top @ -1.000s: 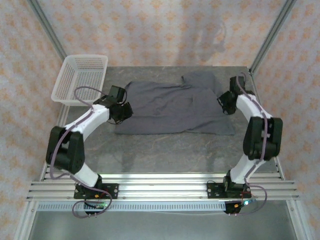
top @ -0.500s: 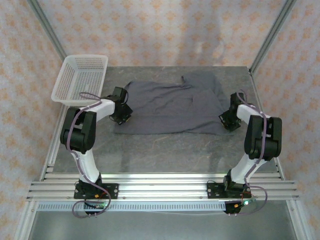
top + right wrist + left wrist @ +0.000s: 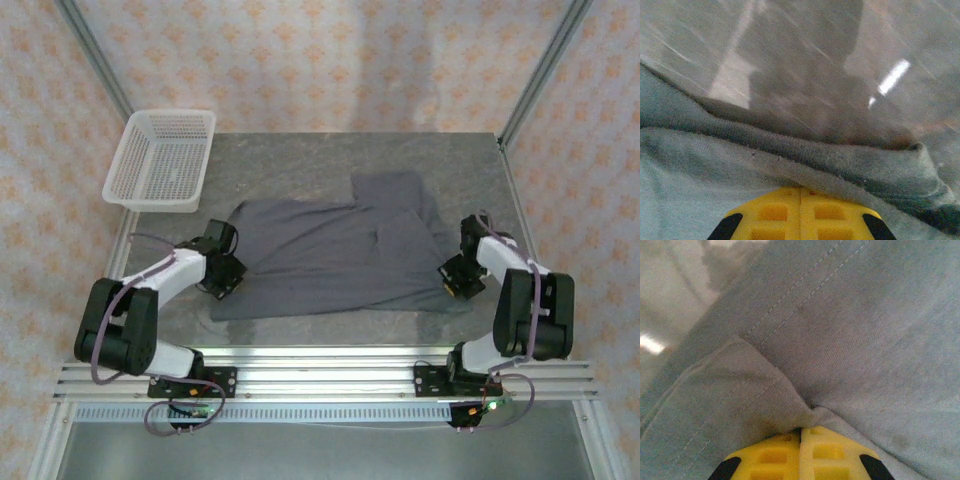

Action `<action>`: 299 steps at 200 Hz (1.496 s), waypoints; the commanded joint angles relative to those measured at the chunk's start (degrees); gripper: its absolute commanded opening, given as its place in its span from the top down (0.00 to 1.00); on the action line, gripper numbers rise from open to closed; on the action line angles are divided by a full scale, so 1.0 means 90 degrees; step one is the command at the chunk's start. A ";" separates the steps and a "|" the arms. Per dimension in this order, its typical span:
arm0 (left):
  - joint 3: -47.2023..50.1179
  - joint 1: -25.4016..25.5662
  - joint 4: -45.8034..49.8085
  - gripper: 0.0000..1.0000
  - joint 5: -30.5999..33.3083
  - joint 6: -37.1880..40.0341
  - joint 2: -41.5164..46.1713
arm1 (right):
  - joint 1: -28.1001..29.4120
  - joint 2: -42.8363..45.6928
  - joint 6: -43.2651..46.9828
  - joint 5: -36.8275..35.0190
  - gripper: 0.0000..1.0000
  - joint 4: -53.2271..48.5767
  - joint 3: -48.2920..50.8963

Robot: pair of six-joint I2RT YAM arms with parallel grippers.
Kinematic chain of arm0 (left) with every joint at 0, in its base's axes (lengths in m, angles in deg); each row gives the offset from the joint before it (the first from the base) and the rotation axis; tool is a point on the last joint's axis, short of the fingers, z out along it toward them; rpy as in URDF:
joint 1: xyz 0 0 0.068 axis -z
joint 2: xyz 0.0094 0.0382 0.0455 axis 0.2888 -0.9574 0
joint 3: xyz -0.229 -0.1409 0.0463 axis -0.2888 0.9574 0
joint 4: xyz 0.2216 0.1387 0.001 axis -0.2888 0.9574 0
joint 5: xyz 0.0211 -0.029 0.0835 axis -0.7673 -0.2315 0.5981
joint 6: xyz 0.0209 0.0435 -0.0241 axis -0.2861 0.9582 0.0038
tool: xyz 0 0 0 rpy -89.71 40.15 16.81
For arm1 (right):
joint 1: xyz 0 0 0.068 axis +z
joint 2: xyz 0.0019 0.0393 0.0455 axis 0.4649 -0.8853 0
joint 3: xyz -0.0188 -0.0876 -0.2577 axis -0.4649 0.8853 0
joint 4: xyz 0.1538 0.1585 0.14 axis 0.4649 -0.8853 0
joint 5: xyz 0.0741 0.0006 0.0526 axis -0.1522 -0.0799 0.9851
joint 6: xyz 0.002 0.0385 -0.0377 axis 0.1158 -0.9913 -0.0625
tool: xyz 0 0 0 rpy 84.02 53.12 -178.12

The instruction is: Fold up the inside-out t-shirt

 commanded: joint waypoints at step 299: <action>-0.7227 -0.0269 0.2589 0.52 0.1673 0.3478 -0.4766 | 0.1007 -0.2979 0.2951 -0.0033 1.00 0.1036 -0.5129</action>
